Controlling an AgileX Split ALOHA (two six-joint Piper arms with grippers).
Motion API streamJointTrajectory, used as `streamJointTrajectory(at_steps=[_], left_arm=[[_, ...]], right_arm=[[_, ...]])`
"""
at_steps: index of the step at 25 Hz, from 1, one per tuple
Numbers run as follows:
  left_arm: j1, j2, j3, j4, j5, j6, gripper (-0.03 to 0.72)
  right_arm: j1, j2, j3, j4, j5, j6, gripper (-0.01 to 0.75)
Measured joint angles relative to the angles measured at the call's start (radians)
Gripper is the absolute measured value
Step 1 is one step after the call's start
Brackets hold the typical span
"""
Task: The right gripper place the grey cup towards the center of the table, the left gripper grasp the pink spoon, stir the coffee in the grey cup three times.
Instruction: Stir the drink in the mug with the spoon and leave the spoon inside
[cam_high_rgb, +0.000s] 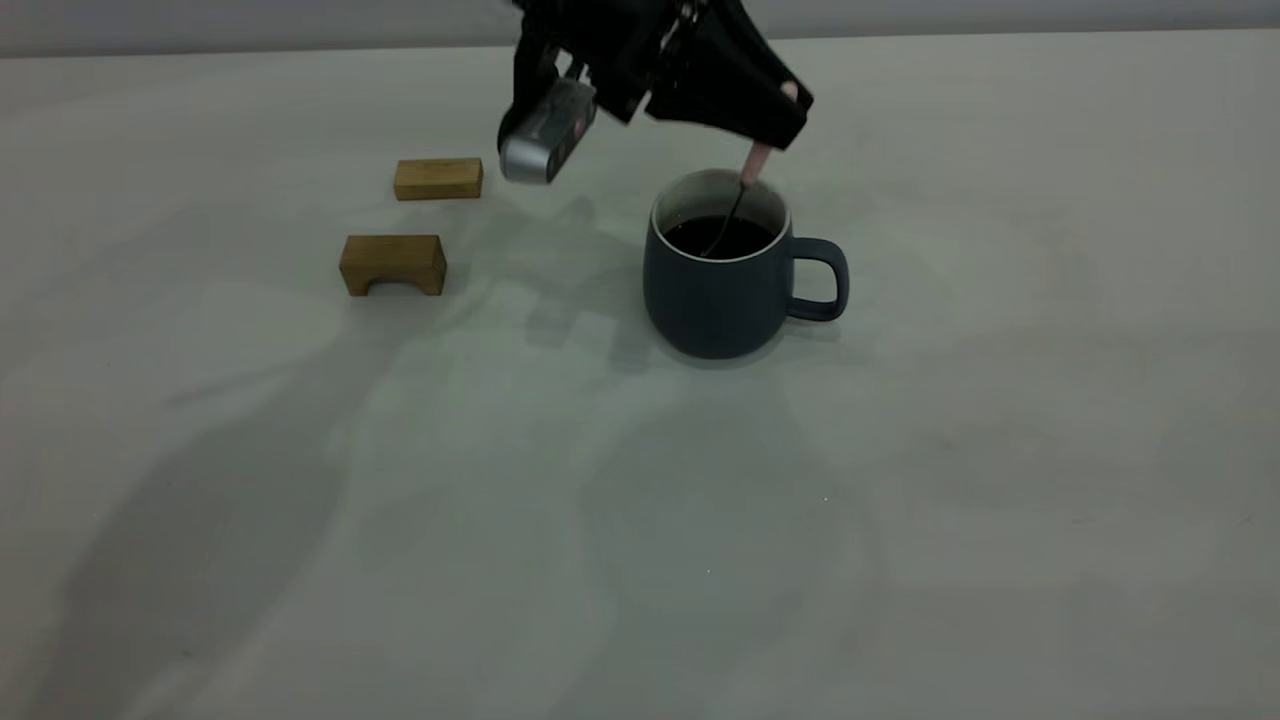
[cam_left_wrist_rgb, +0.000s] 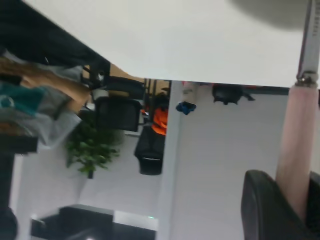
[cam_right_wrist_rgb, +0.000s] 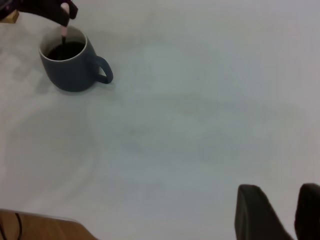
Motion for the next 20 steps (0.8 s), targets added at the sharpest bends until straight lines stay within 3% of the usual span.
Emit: streamJointTrajectory(at_steps=[6, 10, 15, 20], left_arm=[[0.0, 0.005, -0.001, -0.103, -0.013, 0.143, 0.166], [0.0, 0.023, -0.001, -0.195, 0.002, 0.072, 0.166], [0.0, 0.035, -0.012, -0.113, 0.002, -0.103, 0.166], [0.001, 0.037, -0.103, 0.041, 0.002, -0.141, 0.166]], right_arm=[[0.0, 0.0, 0.0, 0.0, 0.0, 0.0, 0.238], [0.0, 0.0, 0.0, 0.0, 0.0, 0.0, 0.238], [0.0, 0.0, 0.0, 0.0, 0.0, 0.0, 0.238], [0.0, 0.0, 0.0, 0.0, 0.0, 0.0, 0.238]])
